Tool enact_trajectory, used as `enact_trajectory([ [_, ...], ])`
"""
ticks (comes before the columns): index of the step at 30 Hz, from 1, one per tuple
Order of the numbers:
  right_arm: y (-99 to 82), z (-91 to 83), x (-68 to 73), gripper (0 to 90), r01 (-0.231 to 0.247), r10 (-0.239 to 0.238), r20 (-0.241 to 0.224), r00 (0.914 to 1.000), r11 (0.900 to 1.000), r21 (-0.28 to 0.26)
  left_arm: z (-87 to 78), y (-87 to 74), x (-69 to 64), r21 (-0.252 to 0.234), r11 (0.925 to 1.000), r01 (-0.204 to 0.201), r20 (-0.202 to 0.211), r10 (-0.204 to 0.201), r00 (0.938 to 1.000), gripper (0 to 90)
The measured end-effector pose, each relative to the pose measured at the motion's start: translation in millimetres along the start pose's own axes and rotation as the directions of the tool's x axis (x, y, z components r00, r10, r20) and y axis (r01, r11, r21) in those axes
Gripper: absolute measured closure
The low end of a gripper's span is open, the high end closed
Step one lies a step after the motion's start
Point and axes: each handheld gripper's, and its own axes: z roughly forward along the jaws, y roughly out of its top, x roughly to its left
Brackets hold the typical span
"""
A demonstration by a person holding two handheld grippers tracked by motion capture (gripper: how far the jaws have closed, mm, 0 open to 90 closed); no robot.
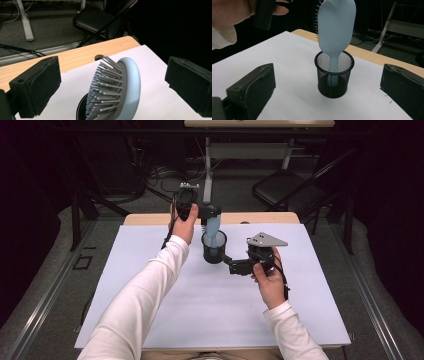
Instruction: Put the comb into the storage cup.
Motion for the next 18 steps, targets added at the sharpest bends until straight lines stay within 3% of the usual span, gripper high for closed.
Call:
enact_trajectory([
  [6,-0.2,0.1,-0.3,0.0,0.001,-0.001,0.001,1.0,1.0,0.003,-7.3,4.4,-2.1,-0.006,1.0,-0.006,0.006,0.006,1.0,0.4],
  [18,-0.8,-0.2,-0.6,0.0,-0.003,0.003,0.003,1.0,1.0,0.006,-19.3,5.3,-1.7,0.04,0.998,-0.05,0.018,0.049,0.9986,0.4],
])
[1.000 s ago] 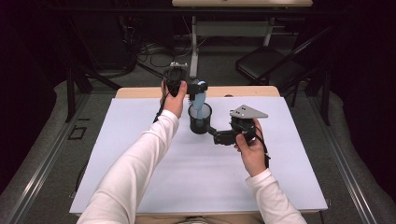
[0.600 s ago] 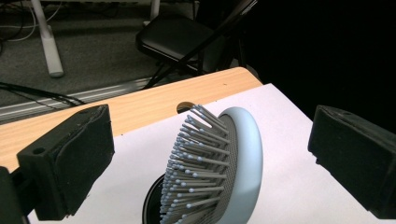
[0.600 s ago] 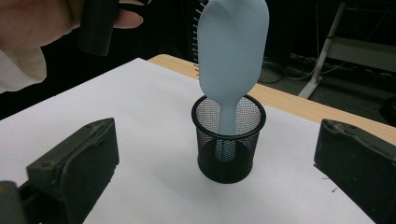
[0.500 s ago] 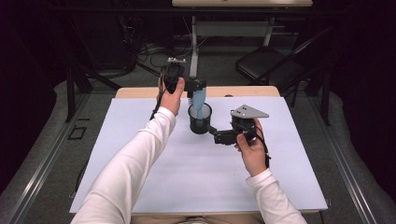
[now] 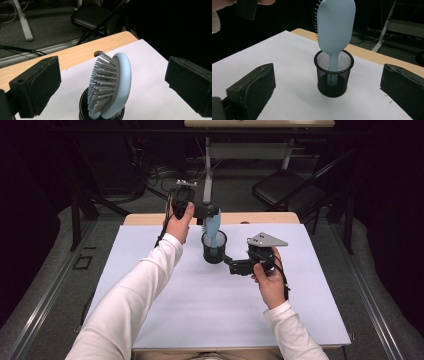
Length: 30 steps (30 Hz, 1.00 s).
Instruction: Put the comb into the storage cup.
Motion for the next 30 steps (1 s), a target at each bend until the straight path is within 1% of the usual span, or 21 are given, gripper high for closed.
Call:
enact_trajectory([
  [6,0.0,-0.3,0.1,0.0,-0.001,0.001,-0.002,1.0,1.0,0.001,-9.7,-0.7,2.2,0.004,1.0,-0.009,0.011,0.009,0.9999,0.4],
  [11,0.2,-0.6,-0.2,0.0,-0.005,0.005,-0.006,1.0,1.0,0.002,-17.4,-3.8,6.1,0.015,0.9993,-0.035,0.006,0.034,0.9994,0.4],
  [16,0.2,-0.4,0.1,0.0,-0.003,0.003,-0.003,1.0,1.0,0.003,-27.5,-5.7,9.9,0.025,0.9987,-0.046,0.012,0.045,0.9989,0.4],
  [21,0.3,-0.8,-0.8,0.0,-0.006,0.006,-0.005,1.0,1.0,0.002,-39.7,-7.6,13.7,0.019,0.9979,-0.062,0.002,0.062,0.9981,0.4],
  [30,0.0,-0.4,-1.9,0.0,-0.007,0.007,-0.006,1.0,1.0,0.003,-54.3,-15.6,22.9,0.014,0.9977,-0.066,-0.001,0.066,0.9978,0.4],
])
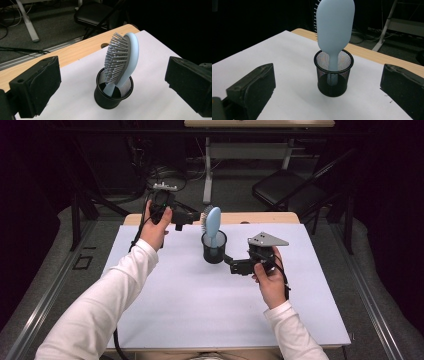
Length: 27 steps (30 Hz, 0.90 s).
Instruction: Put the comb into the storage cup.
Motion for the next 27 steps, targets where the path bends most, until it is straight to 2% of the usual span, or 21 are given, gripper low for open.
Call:
enact_trajectory([
  [7,-0.2,-0.1,-1.1,0.0,-0.008,0.008,0.0,1.0,1.0,0.003,-11.9,-6.7,8.3,0.003,0.9999,0.015,-0.006,-0.015,0.9999,0.4],
  [17,0.3,-0.8,-2.7,0.0,-0.009,0.009,-0.002,1.0,1.0,0.0,-32.7,-15.7,5.7,0.008,0.9989,-0.047,-0.024,0.047,0.9986,0.4],
  [22,1.0,-1.2,-0.4,0.0,-0.008,0.008,-0.005,1.0,1.0,0.002,-42.7,-22.3,5.5,0.007,0.9991,-0.041,-0.014,0.041,0.999,0.4],
  [27,1.0,-1.0,1.1,0.0,-0.004,0.004,-0.007,1.0,1.0,0.002,-51.7,-30.9,6.3,0.007,0.9992,-0.04,-0.025,0.04,0.9989,0.4],
])
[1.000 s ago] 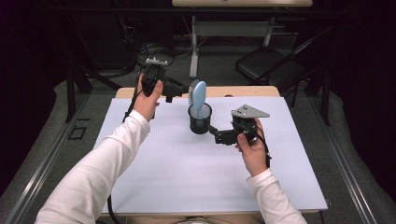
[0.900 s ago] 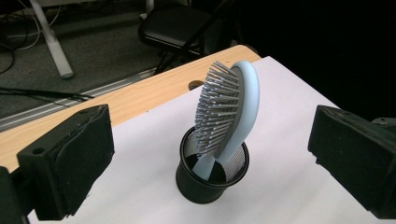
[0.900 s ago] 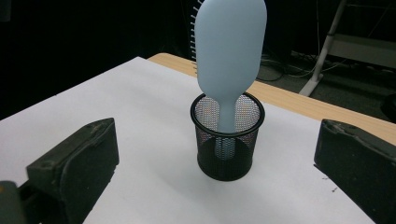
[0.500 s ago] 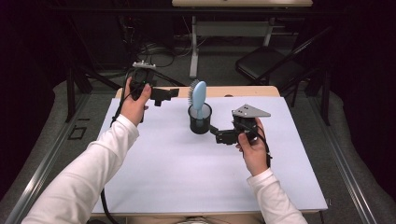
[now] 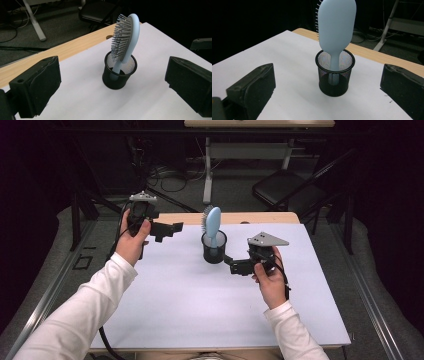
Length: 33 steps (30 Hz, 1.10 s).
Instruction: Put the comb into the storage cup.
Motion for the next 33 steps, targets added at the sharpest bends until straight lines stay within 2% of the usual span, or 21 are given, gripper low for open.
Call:
enact_trajectory([
  [4,0.1,-0.3,0.3,0.0,-0.001,0.001,-0.002,1.0,1.0,0.003,-6.6,-7.5,1.9,0.001,1.0,0.008,-0.002,-0.008,1.0,0.4],
  [11,1.3,-1.6,0.4,0.0,-0.006,0.006,0.001,1.0,0.9999,0.009,-17.0,-18.3,1.0,0.001,0.9998,-0.018,-0.011,0.018,0.9998,0.4],
  [14,1.8,-3.8,0.6,0.0,0.001,-0.001,0.007,1.0,1.0,0.01,-20.6,-23.7,-0.4,-0.005,0.9998,-0.02,0.0,0.02,0.9998,0.4],
  [23,1.9,-14.3,-1.4,0.0,0.004,-0.005,0.019,0.9998,0.9998,0.019,-27.0,-40.8,-4.0,-0.007,0.9987,-0.05,-0.01,0.05,0.9987,0.4],
  [33,-2.7,-33.1,-7.0,0.0,-0.005,0.004,0.024,0.9997,0.9996,0.028,-35.4,-58.9,-2.7,-0.022,0.9985,-0.051,-0.009,0.051,0.9987,0.4],
])
